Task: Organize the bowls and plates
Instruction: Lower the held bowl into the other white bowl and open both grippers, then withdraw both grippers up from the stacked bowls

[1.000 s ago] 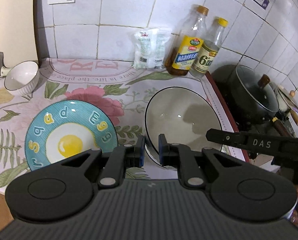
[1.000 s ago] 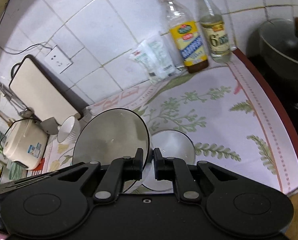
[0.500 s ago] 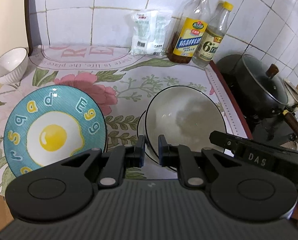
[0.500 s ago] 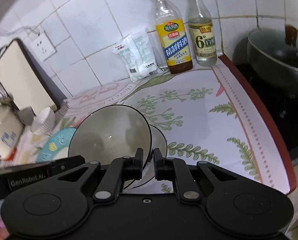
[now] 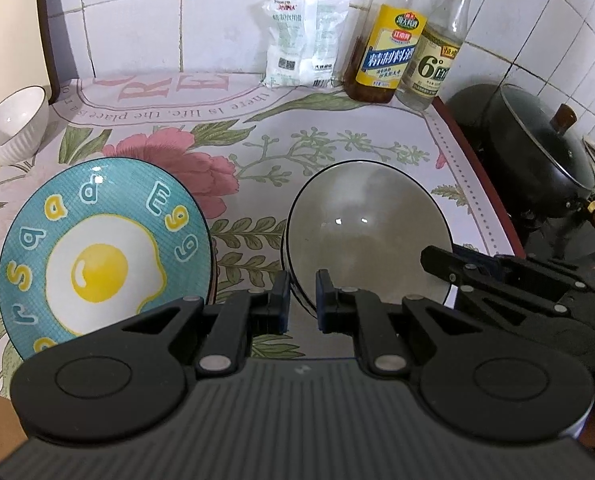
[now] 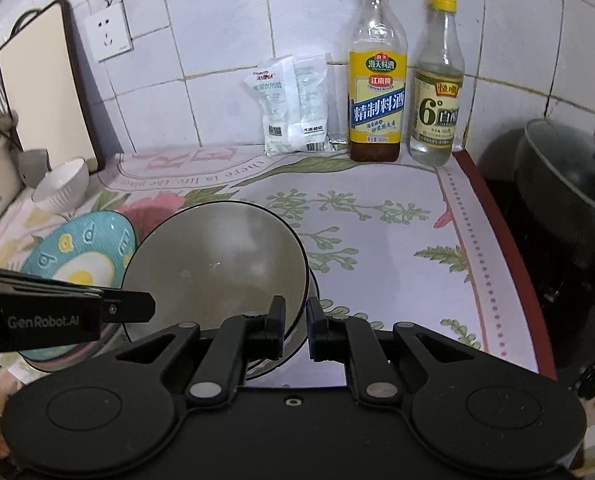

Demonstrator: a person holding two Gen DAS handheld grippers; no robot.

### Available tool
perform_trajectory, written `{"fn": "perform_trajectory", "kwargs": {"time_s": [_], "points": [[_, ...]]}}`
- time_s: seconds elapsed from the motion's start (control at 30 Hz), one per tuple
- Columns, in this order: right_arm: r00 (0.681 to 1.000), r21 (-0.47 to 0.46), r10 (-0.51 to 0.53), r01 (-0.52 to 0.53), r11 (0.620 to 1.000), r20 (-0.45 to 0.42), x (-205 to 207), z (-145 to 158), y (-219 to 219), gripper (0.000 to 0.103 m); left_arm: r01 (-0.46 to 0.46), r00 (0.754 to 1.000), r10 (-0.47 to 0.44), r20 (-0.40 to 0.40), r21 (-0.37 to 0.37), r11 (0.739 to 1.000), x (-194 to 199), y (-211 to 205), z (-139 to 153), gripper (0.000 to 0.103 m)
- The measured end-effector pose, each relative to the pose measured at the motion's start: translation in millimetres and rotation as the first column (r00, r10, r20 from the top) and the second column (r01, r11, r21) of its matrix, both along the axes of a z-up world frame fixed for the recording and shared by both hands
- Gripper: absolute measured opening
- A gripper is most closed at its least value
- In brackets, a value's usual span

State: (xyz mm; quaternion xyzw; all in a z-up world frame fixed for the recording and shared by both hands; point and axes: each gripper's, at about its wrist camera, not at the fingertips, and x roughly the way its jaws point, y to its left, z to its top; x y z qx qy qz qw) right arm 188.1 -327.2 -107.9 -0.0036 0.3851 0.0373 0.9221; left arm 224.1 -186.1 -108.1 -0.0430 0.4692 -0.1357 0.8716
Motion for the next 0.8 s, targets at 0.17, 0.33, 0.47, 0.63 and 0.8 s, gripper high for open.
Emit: {"fn": "perform_trajectory", "kwargs": {"time_s": [0.17, 0.33, 0.47, 0.63, 0.8], "points": [[1.0, -0.045, 0.018, -0.018, 0.999, -0.006, 4.2, -5.3, 2.9, 0.015, -0.003, 1.0, 0.004, -0.019, 0.004, 1.0, 3.6, -1.7, -4.6, 0.011], [1.0, -0.064, 0.028, -0.028, 0.998, -0.001, 5.4, -11.3, 5.6, 0.015, -0.021, 0.999, 0.021, -0.049, -0.005, 1.0, 6.9, 0.2, -13.4, 0.011], [0.998, -0.096, 0.054, -0.052, 0.994, 0.022, 4.1, -12.6, 9.5, 0.019, -0.041, 0.998, 0.039, -0.048, -0.036, 0.998, 9.3, 3.0, -16.0, 0.012], [0.999, -0.053, 0.033, -0.031, 0.998, 0.035, 5.0, -14.5, 2.8, 0.021, -0.073, 0.997, 0.07, -0.035, -0.081, 0.994, 5.2, 6.1, -13.0, 0.021], [0.996, -0.041, 0.022, -0.019, 0.999, 0.088, -13.6, -4.6, 5.4, 0.029, -0.048, 0.999, 0.047, -0.012, -0.097, 0.994, -9.5, 12.0, -0.7, 0.031]]}}
